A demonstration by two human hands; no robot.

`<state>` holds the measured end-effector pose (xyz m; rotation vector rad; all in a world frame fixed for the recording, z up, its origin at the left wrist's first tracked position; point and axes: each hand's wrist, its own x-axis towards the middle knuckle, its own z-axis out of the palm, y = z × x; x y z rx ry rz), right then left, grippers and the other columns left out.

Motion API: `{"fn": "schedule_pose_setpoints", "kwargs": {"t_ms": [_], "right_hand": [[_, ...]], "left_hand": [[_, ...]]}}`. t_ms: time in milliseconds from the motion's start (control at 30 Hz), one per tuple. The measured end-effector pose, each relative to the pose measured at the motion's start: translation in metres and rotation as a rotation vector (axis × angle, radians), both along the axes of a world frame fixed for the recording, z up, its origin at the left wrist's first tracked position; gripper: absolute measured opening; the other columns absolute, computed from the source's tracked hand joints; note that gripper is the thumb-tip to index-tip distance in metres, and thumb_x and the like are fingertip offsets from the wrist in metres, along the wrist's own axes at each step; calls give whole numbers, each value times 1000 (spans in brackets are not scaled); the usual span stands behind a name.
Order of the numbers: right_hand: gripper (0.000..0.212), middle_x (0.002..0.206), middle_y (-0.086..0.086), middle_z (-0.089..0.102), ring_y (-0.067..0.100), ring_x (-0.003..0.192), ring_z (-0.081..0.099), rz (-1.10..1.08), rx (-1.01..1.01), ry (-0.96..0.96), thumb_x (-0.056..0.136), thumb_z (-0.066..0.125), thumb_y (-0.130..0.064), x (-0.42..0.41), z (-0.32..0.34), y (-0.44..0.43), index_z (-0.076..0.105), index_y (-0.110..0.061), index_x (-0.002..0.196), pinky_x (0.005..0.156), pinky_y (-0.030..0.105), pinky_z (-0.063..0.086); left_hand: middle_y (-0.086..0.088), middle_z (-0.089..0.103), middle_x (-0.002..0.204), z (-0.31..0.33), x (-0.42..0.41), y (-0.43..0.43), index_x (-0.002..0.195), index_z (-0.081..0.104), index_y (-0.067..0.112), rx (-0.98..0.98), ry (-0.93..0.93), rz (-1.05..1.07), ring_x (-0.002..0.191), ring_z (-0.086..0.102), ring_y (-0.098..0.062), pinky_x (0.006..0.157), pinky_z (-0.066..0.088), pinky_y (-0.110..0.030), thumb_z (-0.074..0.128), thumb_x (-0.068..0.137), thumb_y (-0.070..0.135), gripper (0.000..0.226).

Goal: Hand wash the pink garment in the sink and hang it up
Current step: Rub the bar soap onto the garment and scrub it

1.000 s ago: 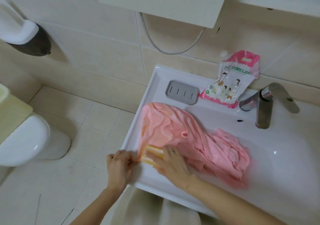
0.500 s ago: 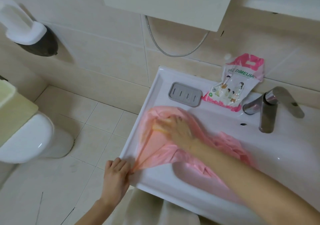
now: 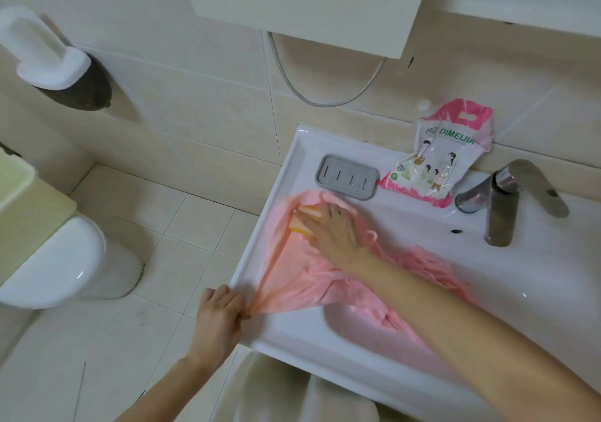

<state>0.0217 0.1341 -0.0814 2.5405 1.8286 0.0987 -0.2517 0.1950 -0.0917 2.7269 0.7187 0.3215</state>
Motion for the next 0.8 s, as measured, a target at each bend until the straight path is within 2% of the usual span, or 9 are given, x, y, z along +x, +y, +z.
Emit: {"fn": "schedule_pose_setpoints", "kwargs": {"t_ms": [100,200,267,333,433,500,600,700,800], "right_hand": [[53,134,18,49,34,115,54,-6,23,313,89,51,-50,1,4,-9,40,-42,140,90,42,48],[53,142,-8,48,12,132,44,-113,286,900,91,46,-50,12,18,-24,38,-40,142,108,35,39],[48,135,-15,53,-4,124,47,-230,483,1099,96,53,-33,22,28,-31,43,-27,143,106,22,37],[44,123,-24,57,-18,112,47,-378,623,1096,96,55,-32,30,36,-33,48,-28,139,97,10,35],[43,130,-25,53,-18,116,45,-429,676,1102,95,54,-36,39,45,-31,49,-33,138,104,17,35],[46,127,-23,55,-8,116,51,-387,633,998,93,51,-46,44,45,-33,44,-43,138,105,26,40],[52,109,-3,56,18,98,60,-144,387,636,86,39,-54,28,49,-31,30,-57,137,87,36,49],[43,106,-6,60,18,80,57,242,100,167,89,34,-49,-30,29,-32,46,-48,130,69,34,48],[50,90,4,63,20,65,56,269,70,31,80,33,-47,-55,-7,-44,61,-42,121,58,28,45]], "left_hand": [[12,47,50,7,6,11,59,55,26,55,72,-102,56,39,-5,61,24,-22,61,69,26,11],[12,58,57,24,31,16,87,61,24,-12,0,73,53,52,-9,61,39,-24,32,89,65,50],[7,62,72,38,69,23,98,61,17,-39,-125,232,66,53,-18,61,41,-30,30,89,67,59],[-5,60,86,39,110,30,104,61,14,-3,-117,281,78,51,-27,67,40,-35,52,85,57,48],[-7,59,77,33,148,33,86,66,12,-12,33,276,74,56,-31,61,35,-35,77,72,26,23],[-2,54,64,28,141,27,69,63,13,105,15,167,64,53,-27,60,25,-31,73,69,11,10],[1,50,62,19,99,10,71,59,17,257,-99,-42,66,39,-22,60,18,-31,68,65,6,16],[2,52,64,9,62,-4,80,51,20,276,-166,-41,68,35,-20,61,19,-31,54,80,2,17],[2,58,65,-3,40,-8,70,60,15,281,-130,-35,68,34,-19,60,20,-31,44,78,2,22]]}}
